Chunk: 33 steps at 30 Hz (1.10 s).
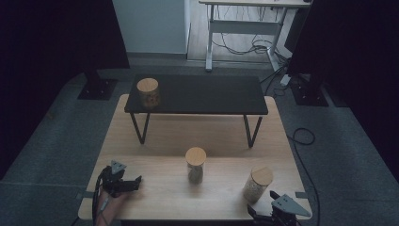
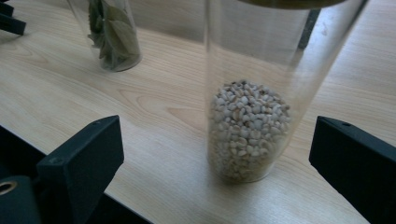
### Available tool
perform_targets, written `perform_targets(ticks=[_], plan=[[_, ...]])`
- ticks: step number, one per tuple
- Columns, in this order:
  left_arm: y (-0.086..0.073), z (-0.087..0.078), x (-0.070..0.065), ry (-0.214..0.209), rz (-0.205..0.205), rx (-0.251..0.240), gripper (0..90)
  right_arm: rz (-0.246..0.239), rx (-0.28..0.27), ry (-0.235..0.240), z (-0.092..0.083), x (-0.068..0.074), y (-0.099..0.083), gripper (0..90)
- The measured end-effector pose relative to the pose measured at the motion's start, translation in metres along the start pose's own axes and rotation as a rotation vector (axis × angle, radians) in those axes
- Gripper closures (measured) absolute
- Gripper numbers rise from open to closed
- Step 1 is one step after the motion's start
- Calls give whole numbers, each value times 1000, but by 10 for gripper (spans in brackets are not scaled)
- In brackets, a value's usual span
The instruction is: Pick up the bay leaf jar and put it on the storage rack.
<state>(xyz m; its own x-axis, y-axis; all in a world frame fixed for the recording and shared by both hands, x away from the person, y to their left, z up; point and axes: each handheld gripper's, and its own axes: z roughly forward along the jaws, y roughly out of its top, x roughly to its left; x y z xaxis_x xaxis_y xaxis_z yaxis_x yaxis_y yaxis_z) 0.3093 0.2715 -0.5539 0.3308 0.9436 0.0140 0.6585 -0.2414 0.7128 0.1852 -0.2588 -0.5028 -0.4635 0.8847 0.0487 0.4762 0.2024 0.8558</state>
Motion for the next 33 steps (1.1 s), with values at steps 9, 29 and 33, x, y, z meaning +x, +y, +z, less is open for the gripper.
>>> perform_targets(ticks=[9, 29, 33], plan=[[0, 0, 0, 0, 0, -1, 18, -17, -8, 28, 0, 11, 4, 25], [0, 0, 0, -1, 0, -1, 18, -49, -15, 74, 8, 33, 10, 26], [0, 0, 0, 0, 0, -1, 18, -54, -16, 81, 11, 37, 12, 27]])
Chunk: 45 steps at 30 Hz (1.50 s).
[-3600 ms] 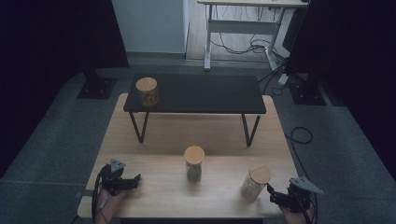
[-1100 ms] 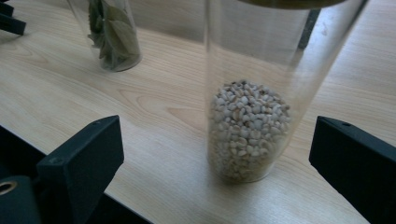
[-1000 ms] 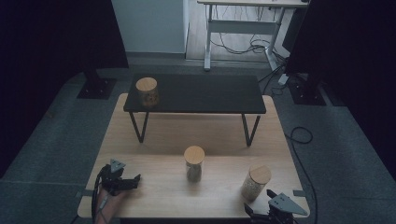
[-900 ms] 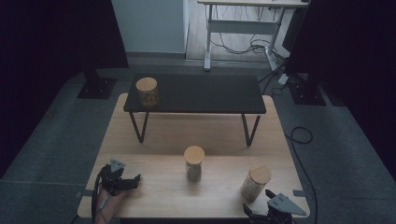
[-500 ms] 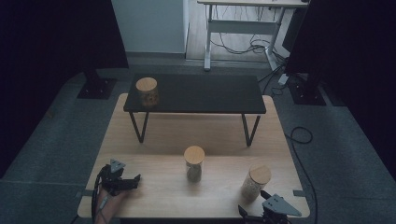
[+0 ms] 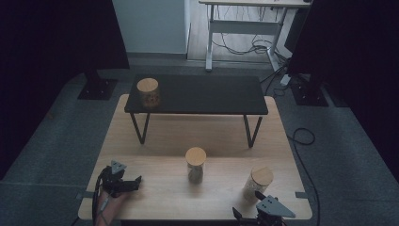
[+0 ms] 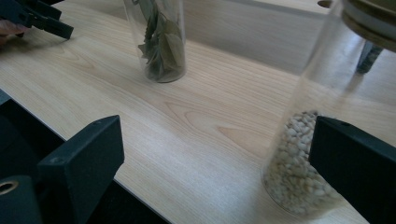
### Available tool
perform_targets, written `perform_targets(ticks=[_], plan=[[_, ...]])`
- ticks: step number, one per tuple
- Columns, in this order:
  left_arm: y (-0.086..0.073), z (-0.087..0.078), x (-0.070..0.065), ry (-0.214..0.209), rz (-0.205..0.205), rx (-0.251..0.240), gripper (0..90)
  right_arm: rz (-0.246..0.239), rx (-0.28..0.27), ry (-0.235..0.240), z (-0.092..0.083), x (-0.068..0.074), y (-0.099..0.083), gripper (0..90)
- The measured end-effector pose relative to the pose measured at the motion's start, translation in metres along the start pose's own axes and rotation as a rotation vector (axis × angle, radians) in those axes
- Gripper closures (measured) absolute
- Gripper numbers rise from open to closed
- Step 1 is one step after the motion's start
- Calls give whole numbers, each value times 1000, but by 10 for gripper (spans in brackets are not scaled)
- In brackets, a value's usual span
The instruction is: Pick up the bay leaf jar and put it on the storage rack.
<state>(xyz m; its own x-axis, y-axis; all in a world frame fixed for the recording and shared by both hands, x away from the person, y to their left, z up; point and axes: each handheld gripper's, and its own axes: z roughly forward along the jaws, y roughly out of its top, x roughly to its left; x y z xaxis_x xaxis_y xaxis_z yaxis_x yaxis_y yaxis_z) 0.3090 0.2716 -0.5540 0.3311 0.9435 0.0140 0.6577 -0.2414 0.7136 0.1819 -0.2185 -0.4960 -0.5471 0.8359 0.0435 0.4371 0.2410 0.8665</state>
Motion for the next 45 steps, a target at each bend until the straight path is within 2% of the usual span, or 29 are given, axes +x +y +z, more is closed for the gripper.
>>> perform_targets(ticks=[34, 45], plan=[[0, 0, 0, -1, 0, 0, 18, -30, -10, -26, 34, 25, 13, 31], [0, 0, 0, -2, 2, 0, 17, -33, -9, -24, 43, 28, 15, 33]])
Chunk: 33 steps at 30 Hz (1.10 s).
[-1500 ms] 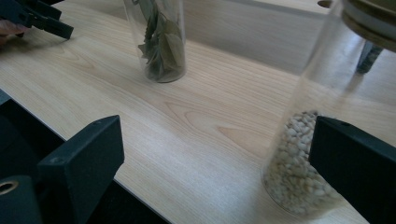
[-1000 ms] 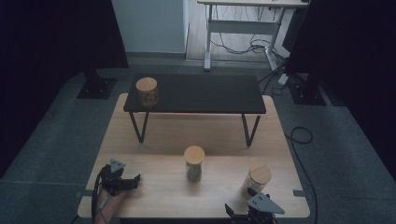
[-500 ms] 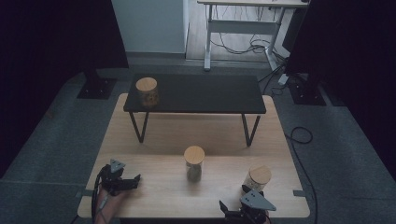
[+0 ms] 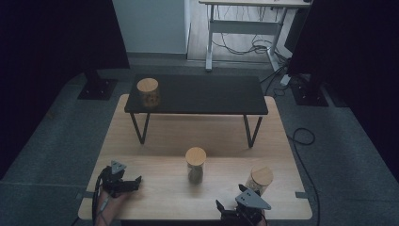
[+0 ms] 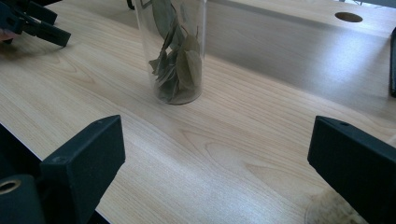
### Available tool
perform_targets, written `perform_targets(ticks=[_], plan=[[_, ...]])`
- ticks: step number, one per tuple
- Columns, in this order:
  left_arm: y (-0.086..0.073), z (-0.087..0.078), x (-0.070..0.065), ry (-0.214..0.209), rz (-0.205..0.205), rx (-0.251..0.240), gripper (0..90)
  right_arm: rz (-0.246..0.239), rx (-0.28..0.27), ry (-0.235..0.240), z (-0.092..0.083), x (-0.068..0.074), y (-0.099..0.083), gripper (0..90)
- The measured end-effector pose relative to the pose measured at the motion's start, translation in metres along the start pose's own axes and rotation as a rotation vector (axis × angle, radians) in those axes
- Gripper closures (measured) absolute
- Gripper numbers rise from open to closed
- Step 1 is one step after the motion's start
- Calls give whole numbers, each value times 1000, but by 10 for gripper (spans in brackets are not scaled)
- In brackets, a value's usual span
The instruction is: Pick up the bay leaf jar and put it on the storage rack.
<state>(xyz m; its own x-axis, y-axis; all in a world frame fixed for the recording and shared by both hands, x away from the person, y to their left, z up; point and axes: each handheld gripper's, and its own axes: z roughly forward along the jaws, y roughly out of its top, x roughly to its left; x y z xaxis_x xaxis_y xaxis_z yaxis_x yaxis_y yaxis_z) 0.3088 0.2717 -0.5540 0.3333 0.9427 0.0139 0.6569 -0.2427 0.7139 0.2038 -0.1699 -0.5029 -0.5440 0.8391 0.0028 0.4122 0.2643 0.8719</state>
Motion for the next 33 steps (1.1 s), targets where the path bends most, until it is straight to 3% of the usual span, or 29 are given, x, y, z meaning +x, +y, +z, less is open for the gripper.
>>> perform_targets(ticks=[33], plan=[[0, 0, 0, 0, 0, 0, 17, -15, 13, 37, 28, 2, 7, 31]])
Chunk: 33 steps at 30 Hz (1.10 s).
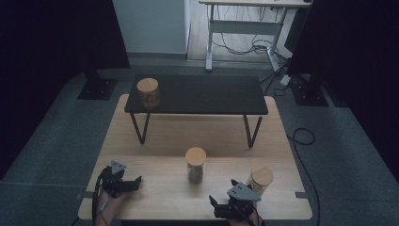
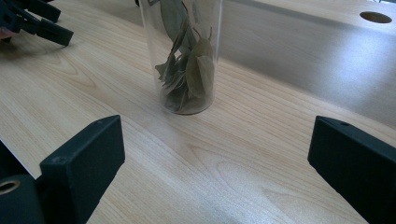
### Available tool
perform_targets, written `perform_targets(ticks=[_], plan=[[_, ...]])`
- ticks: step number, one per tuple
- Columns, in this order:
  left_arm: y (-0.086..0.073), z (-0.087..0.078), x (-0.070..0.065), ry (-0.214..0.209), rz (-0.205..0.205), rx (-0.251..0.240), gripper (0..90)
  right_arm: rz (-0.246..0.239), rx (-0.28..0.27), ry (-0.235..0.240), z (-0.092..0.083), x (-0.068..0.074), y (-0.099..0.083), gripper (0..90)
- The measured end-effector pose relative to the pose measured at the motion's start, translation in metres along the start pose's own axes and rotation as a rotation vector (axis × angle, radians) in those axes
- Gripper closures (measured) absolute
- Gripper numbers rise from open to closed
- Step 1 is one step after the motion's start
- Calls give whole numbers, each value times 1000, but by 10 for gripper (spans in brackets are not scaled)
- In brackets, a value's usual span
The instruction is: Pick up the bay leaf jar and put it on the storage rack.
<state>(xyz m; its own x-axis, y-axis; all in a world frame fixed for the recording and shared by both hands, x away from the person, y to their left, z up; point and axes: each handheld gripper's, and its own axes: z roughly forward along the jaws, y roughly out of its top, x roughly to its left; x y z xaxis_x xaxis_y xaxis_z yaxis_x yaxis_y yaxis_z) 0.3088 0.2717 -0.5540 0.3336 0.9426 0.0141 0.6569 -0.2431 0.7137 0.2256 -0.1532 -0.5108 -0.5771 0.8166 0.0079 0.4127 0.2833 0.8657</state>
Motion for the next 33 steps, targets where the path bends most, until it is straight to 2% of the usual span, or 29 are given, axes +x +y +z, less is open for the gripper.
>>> perform_targets(ticks=[17, 33], plan=[[0, 0, 0, 0, 0, 0, 17, -7, 12, 26, 15, 0, 4, 9], [0, 0, 0, 0, 0, 1, 17, -5, 2, 44, 28, 3, 12, 0]])
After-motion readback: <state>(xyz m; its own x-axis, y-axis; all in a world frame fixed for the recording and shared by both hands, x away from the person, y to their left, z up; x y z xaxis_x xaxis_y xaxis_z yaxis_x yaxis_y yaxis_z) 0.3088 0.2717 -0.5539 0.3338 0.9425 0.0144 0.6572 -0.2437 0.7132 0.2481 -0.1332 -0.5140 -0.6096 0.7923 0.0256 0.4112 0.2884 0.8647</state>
